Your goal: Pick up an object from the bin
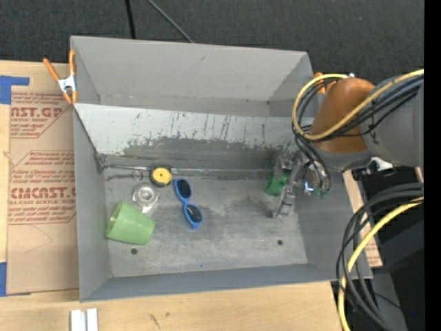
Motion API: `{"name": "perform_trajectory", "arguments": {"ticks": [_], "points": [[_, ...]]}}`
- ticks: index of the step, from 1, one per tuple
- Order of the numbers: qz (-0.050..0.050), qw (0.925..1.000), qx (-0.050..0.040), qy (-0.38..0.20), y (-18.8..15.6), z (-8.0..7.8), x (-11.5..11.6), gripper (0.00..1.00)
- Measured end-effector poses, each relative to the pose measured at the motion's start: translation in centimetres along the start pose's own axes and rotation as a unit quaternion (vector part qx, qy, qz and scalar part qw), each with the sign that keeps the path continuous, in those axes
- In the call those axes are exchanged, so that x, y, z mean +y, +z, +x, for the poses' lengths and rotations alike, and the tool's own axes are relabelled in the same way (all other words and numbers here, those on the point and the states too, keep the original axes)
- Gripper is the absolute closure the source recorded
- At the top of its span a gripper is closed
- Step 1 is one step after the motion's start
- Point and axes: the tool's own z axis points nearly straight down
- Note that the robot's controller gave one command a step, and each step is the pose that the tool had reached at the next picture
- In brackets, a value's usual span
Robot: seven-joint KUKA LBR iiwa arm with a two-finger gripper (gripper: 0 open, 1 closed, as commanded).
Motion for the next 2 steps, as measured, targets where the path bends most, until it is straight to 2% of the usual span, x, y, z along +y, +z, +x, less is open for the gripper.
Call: {"name": "perform_trajectory", "arguments": {"ticks": [1,2], "points": [[0.001,1.0000,0.0006,-0.001,-0.3,0.0,0.0,1.00],[-0.002,0.9391,0.0055,-0.343,0.0,5.0,2.0,1.00]]}}
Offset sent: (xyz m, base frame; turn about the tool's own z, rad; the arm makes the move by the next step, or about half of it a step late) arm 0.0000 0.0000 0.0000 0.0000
